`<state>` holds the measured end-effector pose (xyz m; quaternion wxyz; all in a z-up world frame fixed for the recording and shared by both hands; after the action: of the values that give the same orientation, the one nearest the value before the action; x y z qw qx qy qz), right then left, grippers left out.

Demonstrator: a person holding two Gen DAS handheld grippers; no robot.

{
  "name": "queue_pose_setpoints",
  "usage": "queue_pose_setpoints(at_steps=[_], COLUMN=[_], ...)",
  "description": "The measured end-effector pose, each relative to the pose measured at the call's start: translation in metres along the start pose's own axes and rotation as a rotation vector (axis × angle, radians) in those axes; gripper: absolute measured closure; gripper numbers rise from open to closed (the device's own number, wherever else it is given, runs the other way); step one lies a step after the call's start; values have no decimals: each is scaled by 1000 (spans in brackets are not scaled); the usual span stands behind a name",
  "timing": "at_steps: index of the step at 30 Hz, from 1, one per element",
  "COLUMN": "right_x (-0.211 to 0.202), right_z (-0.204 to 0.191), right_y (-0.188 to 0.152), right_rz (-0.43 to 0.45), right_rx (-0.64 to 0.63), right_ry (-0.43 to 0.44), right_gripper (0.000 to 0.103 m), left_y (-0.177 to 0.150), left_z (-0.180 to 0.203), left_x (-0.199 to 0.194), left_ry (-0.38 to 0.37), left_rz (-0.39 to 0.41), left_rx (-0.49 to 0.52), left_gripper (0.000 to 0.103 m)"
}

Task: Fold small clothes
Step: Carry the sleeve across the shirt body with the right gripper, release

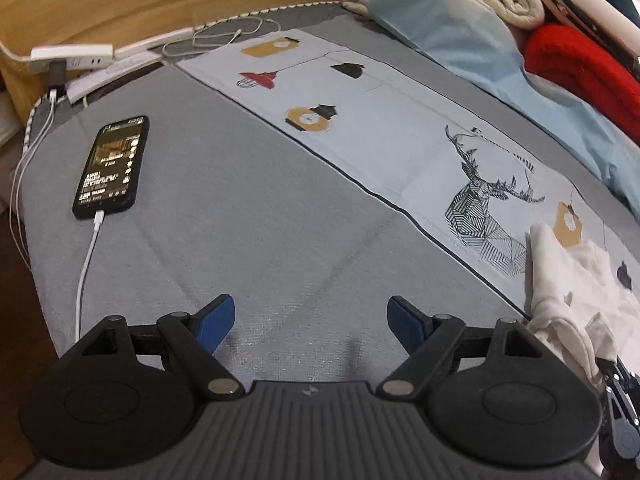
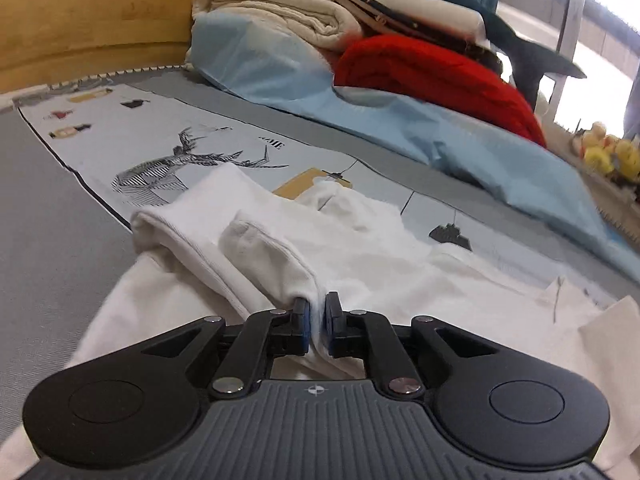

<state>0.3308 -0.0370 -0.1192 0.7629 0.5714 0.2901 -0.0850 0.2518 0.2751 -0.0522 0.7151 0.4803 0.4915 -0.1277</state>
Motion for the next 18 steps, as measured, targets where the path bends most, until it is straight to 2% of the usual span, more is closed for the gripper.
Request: queue_pose_setpoints(at_steps=[4, 9, 11, 13, 16, 18], right_x=[-15, -41, -49, -53, -45, -24], right_z=[4, 57, 73, 72, 42, 5], right_y=[23, 68, 85, 96, 94, 72], right_rz=[83, 213, 269, 301, 282, 146], right_rx=[88, 324, 355, 332, 244, 121], right_ry=[-10, -111, -161, -182, -147, -63], right_gripper=[96, 98, 98, 98, 98, 88], left_y=[-4, -3, -3, -3, -4, -5], left_z=[1, 1, 2, 4, 9, 13], left_x=[2, -2, -1, 0, 0, -1], left_ry=[-72, -60, -70, -84, -98, -96], left_rz=[-42, -21, -28, -37, -42, -41], left_rx=[-54, -44, -57, -70, -63, -47], left_gripper=[16, 16, 16, 16, 16, 16])
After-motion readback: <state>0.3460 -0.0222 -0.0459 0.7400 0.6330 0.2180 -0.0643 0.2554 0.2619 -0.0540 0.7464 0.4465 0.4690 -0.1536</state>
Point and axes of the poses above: each gripper's, at about its wrist camera, not at the fingertips, and x roughly the way its jaws point, z to its right, y to its top, the point moved 9 cm from there along x, roughly the way its jaws point, and after that the axes turned 1 degree about x, right-handed, at the moved point
